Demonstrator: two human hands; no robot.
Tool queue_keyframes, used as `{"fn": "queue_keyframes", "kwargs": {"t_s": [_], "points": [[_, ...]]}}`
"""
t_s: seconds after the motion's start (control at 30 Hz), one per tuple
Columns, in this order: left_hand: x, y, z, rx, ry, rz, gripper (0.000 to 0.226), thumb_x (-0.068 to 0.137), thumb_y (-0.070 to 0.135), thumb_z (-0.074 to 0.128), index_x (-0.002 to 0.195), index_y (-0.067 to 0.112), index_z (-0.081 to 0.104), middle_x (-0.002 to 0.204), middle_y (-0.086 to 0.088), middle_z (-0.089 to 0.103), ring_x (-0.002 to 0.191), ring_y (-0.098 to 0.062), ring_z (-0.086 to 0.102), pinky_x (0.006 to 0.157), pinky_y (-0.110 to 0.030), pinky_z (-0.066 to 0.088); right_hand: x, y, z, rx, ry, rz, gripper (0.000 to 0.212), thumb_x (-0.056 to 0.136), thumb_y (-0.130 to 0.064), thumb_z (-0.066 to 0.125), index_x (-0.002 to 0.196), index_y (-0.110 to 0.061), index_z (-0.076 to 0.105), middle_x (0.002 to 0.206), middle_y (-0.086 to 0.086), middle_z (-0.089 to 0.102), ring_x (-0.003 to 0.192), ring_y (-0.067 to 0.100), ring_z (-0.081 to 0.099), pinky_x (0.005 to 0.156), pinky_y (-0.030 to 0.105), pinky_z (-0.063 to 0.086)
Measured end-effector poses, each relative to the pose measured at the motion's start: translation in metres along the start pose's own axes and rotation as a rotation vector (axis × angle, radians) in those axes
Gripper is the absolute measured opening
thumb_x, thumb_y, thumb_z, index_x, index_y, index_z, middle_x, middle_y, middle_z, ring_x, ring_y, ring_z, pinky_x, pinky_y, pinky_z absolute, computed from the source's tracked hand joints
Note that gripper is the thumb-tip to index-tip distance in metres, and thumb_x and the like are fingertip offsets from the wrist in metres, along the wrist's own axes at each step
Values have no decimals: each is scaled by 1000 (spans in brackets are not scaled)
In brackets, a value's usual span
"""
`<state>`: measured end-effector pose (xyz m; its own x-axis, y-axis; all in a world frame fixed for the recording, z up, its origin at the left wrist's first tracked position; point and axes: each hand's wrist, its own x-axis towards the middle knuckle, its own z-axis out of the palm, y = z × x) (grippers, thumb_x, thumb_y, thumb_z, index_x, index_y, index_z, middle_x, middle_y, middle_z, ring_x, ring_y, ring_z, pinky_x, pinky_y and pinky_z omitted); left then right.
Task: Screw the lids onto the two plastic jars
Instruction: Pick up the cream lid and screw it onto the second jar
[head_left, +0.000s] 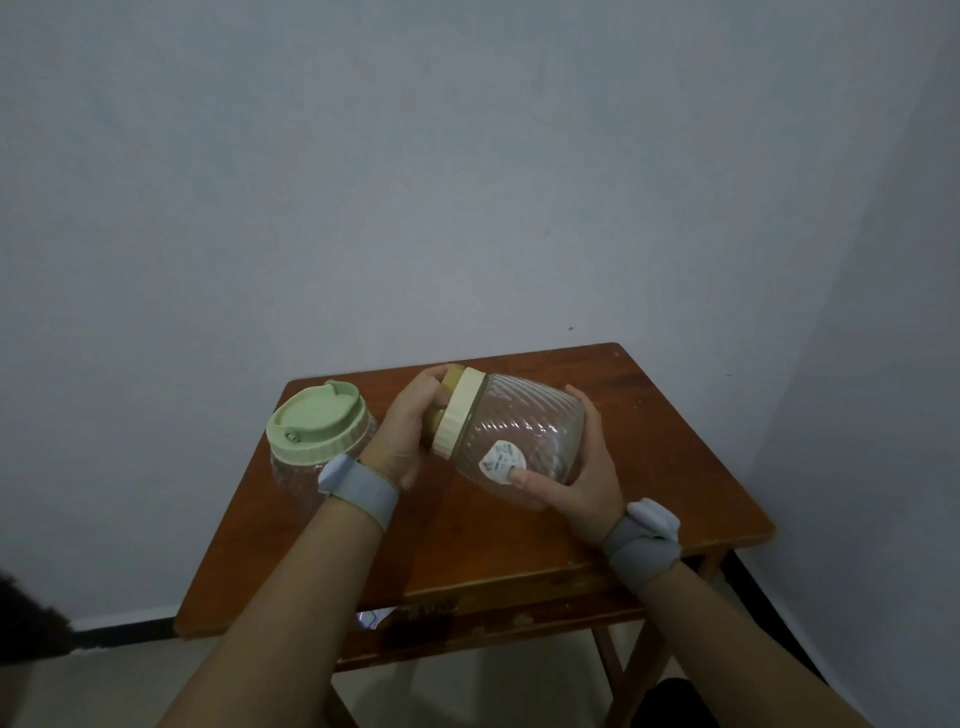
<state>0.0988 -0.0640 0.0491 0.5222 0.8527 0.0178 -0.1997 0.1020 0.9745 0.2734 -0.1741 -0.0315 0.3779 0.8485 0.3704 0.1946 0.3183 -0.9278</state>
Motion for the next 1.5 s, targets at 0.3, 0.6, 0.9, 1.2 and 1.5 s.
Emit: {"fn": "queue_keyframes", "kwargs": {"t_s": [0.3, 0.6, 0.9, 1.2, 1.5], "points": [[-12, 14, 18, 207, 29, -65, 64, 96, 60, 45, 115, 6, 73, 106, -17, 75, 104, -37, 69, 97, -43, 48, -10, -18, -11, 115, -62, 57, 106, 61, -38, 89, 151, -24, 35, 140, 6, 58, 123, 19, 66, 88, 32, 61], [-20, 6, 34, 315, 125, -35, 51, 93, 66, 58, 122, 27, 74, 124, 1, 74, 115, -24, 68, 99, -37, 54, -6, -35, -13, 50, 10, 105, 110, 63, -57, 90, 155, -38, 34, 148, 6, 51, 132, 30, 59, 101, 50, 57], [-17, 25, 37, 371, -94, -9, 43, 101, 63, 43, 107, 31, 71, 118, 0, 74, 94, -9, 67, 91, -34, 52, -12, -44, -11, 354, 0, 290, 71, 82, -51, 73, 144, -23, 52, 136, 11, 68, 125, 35, 66, 99, 54, 58], [-21, 5, 39, 251, 153, -101, 46, 98, 67, 47, 96, 29, 73, 104, 2, 74, 95, -17, 70, 83, -31, 54, -6, -41, -10, 21, 85, 108, 112, 61, -59, 88, 156, -35, 33, 146, 6, 50, 131, 30, 59, 101, 53, 57], [-16, 6, 32, 366, 31, 181, 65, 77, 64, 54, 124, 22, 70, 131, -12, 67, 120, -29, 63, 107, -50, 50, -9, -51, -6, 391, 20, 343, 84, 71, -57, 82, 142, -20, 56, 134, 11, 69, 122, 33, 68, 101, 55, 57]]}}
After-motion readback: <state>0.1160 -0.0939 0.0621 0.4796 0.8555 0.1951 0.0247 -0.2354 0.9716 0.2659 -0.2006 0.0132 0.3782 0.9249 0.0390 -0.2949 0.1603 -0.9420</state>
